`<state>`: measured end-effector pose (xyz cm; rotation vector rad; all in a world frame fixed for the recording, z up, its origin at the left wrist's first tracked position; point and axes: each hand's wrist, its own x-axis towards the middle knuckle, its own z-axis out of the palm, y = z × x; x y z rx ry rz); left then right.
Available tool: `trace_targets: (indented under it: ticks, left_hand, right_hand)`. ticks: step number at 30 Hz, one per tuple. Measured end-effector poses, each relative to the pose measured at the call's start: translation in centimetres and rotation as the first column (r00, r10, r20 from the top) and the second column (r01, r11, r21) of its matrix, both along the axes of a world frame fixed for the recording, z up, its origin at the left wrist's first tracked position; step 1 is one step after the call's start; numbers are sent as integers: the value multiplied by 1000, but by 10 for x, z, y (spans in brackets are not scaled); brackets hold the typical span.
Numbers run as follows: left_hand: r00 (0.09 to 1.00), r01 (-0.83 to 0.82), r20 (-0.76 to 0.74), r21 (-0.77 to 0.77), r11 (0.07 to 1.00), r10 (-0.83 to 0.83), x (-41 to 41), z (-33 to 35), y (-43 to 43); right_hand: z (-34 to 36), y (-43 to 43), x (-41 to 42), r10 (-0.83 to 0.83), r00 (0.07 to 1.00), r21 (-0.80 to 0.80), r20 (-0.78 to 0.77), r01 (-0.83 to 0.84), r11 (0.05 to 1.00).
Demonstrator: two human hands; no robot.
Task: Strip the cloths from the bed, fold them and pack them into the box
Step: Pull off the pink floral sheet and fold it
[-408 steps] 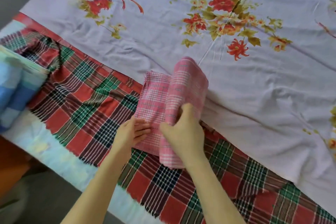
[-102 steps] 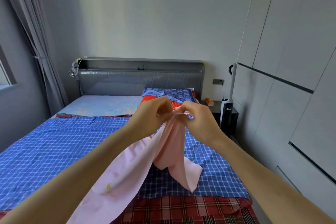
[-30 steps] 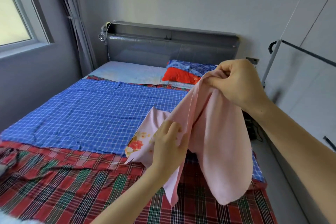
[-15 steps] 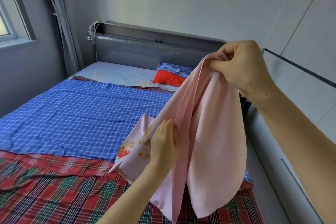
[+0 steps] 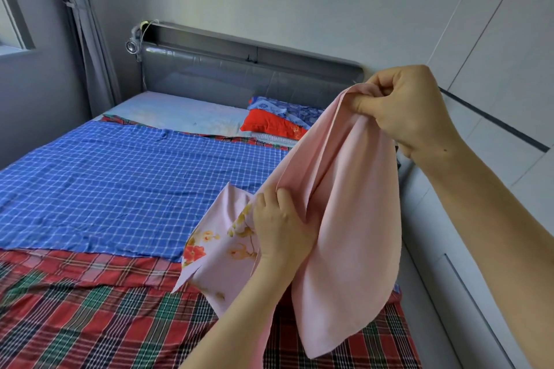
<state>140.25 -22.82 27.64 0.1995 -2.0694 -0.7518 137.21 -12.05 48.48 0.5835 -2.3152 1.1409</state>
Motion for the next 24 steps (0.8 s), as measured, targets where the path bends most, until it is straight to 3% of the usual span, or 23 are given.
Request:
trace_targets:
  ticks: [6, 9, 13, 17, 21, 24]
  left_hand:
    - [995, 75, 61, -29, 997, -73, 6, -55, -33]
    - [986, 107, 119, 117, 987, -121, 18, -88, -48]
    - [952, 7, 286, 348, 937, -113, 21, -116, -68]
    - [959, -93, 280, 439, 894, -37, 21, -97, -96]
    - [974, -196, 209, 582, 789, 87, 10, -51, -152]
    - [979, -157, 200, 569, 807, 50, 6, -25, -199]
  right_hand:
    - [0, 12, -11, -85, 996, -48, -12, 84, 995]
    - [-2, 17, -15, -121, 993, -97, -8, 120, 988]
    - [-11, 16, -18, -164, 986, -146, -5, 162, 976]
    - [-22, 20, -19, -204, 979, -151, -23, 199, 968]
    - [-38, 27, -17, -212, 977, -85, -10, 211, 974]
    - [-49, 28, -6, -160, 987, -28, -25, 159, 987]
